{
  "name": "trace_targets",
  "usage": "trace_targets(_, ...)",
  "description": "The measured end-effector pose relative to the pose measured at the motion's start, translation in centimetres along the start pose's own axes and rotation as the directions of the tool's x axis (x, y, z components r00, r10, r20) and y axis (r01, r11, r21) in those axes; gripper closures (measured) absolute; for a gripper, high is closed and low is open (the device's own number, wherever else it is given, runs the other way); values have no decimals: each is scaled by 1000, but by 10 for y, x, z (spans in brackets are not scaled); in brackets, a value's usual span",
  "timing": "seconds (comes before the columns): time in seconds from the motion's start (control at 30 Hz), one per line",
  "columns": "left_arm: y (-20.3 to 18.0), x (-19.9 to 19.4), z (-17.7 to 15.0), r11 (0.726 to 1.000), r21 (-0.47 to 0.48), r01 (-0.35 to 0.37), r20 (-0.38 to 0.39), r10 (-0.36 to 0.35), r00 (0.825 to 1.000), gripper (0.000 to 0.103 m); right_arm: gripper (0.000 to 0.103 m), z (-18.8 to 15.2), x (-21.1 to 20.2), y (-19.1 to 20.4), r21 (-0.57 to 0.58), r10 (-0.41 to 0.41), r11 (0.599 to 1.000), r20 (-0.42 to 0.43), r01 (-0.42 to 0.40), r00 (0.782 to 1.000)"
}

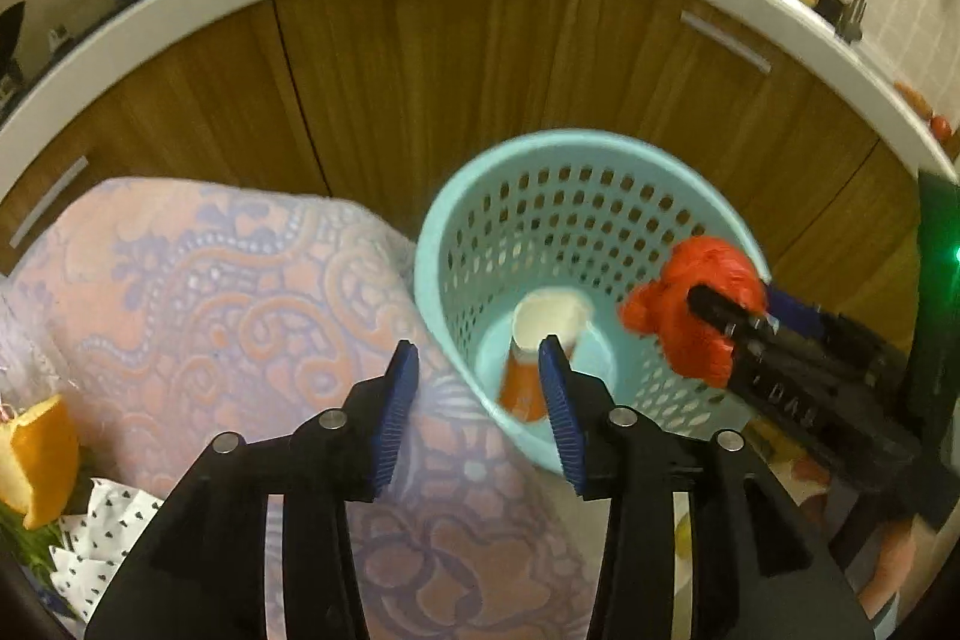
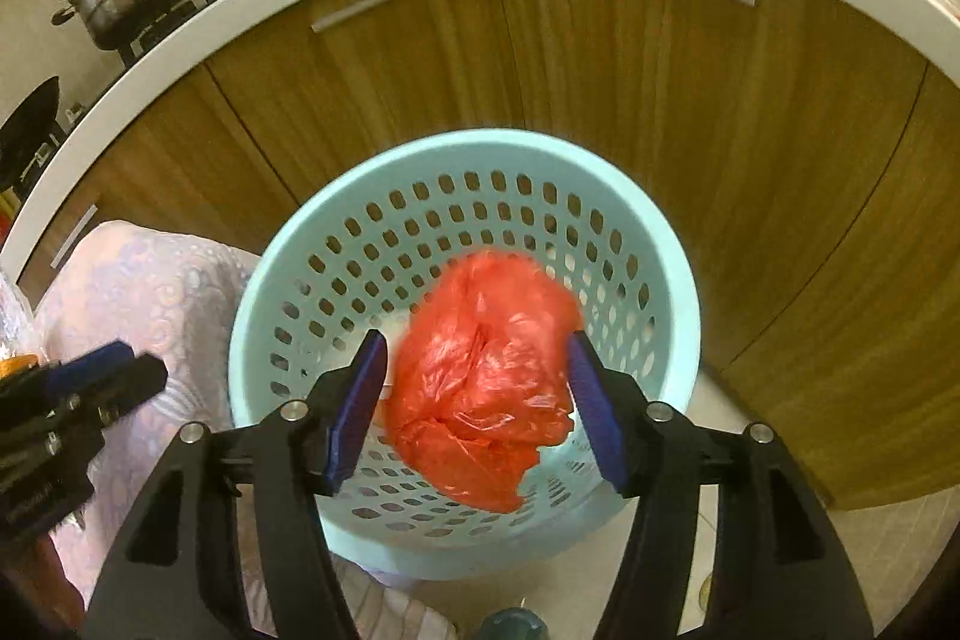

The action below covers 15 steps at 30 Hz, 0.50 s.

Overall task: Collect trash
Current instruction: 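Carry cup and red bag over the teal basket and open both tools to drop them, then return to the table and grasp the white milk carton with the left tool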

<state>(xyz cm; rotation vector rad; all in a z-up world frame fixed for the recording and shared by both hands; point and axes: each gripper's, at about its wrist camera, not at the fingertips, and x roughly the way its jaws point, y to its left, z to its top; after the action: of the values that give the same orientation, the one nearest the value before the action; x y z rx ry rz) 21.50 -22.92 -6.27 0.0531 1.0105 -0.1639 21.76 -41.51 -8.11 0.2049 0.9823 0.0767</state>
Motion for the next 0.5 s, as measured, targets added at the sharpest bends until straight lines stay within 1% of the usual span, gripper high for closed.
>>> trace_targets(0.03,1,3,-2,1000,4,-10,-8,10,1000,62,45,1,1,-1,3,1,1000,-2,-1,1000)
trace_targets(0.1,3,2,-3,1000,-4,-6,-5,6,1000,62,45,0,1,-3,6,-2,1000,-2,2,1000)
trace_targets(0.2,8,-6,-6,1000,-18,8,20,-8,1000,60,43,0,-4,-1,-5,10,1000,13,-10,1000)
trace_targets(0.27,10,-13,-7,1000,-18,5,38,-4,999,59,42,0,-11,3,-21,-8,1000,33,9,999)
trace_targets(0.37,15,-32,-13,1000,-25,14,88,-12,996,59,42,1,-26,7,-21,26,999,54,-25,998)
trace_targets(0.5,28,-68,-25,999,-43,13,185,-5,983,50,41,-1,-56,28,-58,63,997,126,-56,990)
